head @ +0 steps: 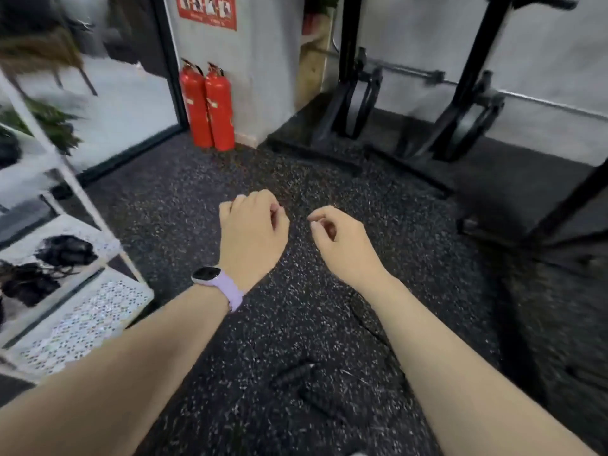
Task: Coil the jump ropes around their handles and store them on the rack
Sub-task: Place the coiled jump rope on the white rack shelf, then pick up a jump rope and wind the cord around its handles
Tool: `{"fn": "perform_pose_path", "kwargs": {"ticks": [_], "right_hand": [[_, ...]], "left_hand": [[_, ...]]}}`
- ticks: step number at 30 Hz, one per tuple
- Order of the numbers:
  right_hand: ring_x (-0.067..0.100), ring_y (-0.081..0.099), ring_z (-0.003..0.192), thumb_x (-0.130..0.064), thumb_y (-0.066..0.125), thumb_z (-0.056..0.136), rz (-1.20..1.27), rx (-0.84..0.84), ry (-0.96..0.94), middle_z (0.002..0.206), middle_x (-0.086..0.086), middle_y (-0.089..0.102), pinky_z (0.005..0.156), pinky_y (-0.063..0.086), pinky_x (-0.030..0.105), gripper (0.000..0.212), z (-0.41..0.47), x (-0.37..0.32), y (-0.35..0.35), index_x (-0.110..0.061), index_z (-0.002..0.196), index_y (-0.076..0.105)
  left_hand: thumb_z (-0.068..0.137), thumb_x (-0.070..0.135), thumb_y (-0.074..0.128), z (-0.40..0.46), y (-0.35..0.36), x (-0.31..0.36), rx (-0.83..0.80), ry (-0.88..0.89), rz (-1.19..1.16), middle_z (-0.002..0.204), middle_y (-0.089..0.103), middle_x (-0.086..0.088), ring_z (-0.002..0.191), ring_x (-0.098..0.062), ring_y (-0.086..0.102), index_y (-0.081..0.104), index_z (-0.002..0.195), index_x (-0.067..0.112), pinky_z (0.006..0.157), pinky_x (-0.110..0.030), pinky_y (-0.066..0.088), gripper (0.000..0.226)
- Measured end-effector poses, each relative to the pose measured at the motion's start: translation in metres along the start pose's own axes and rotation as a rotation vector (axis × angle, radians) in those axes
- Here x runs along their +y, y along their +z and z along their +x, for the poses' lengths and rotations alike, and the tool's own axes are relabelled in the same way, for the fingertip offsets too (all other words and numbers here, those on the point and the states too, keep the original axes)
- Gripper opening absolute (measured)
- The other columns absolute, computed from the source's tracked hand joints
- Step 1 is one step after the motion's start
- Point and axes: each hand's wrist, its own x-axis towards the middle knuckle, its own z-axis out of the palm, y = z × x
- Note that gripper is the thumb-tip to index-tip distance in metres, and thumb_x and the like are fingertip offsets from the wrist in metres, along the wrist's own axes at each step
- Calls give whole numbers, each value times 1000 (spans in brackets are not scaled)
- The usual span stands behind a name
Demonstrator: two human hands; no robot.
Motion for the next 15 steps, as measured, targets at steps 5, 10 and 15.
{"fn": "perform_pose_path", "kwargs": {"ticks": [5,10,15], "right_hand": [[11,58,79,-19,53,106,0,-76,244,91,-6,66,75,48,29,18,-64,122,25,-17,116,68],[11,63,85,-18,55,105,-4,-157,412,99,-5,70,77,50,27,18,-117,217,69,-18,116,68],[10,65,86,-20,60,101,-46,-328,512,102,-5,71,85,54,30,15,-161,293,120,-21,113,69]], "left_hand": [[97,22,56,-66,115,-12,-167,-3,-27,78,61,4,81,-26,56,61,86,17,88,-43,33,13],[96,23,55,-124,209,-35,-357,-47,8,81,59,5,85,-23,52,60,90,17,93,-40,30,10],[95,28,53,-171,285,-65,-540,-63,116,89,62,6,92,-23,55,61,97,20,94,-40,31,12]]}}
